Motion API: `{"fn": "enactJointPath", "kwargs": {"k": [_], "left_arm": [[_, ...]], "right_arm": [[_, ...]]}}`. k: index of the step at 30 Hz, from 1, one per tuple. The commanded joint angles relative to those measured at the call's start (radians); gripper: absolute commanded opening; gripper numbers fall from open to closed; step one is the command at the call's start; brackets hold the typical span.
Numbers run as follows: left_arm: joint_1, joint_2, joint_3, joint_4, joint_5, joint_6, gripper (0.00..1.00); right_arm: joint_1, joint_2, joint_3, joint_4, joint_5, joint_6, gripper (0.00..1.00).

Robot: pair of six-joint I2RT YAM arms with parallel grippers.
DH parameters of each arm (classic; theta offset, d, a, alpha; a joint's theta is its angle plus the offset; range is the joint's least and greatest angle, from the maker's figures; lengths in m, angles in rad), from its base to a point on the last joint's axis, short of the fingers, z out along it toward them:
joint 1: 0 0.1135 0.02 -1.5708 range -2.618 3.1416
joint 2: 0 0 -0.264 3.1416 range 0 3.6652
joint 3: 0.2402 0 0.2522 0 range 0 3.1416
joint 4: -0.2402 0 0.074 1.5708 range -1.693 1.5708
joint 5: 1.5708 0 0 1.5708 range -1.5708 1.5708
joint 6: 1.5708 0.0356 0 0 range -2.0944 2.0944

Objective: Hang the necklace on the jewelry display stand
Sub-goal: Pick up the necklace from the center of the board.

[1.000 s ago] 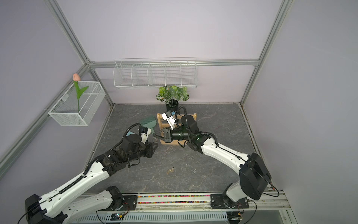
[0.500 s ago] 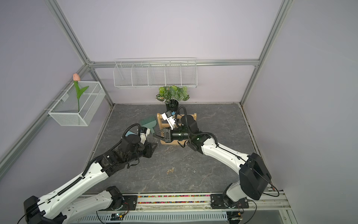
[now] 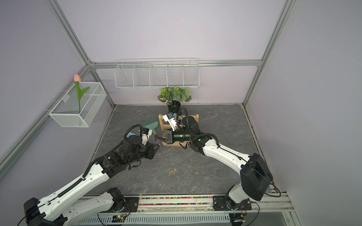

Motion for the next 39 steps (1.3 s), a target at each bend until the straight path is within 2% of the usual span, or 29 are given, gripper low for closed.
{"fn": "enactJointPath", "kwargs": {"k": [1, 19, 33, 39], "left_arm": [[-0.006, 0.009, 0.033, 0.020, 0.017, 0.020, 0.31], [-0.007, -0.001, 0.025, 0.027, -0.051, 0.029, 0.31], [-0.007, 0.003, 0.012, 0.113, -0.095, 0.027, 0.32], [-0.007, 0.001, 0.001, 0.125, -0.101, 0.024, 0.29]], "right_arm": [[0.002, 0.002, 0.014, 0.039, -0.015, 0.010, 0.07], [0.012, 0.012, 0.010, 0.079, -0.037, 0.040, 0.07], [0.016, 0.013, -0.023, 0.180, -0.038, 0.126, 0.07], [0.016, 0.011, -0.027, 0.187, -0.034, 0.135, 0.07]]}}
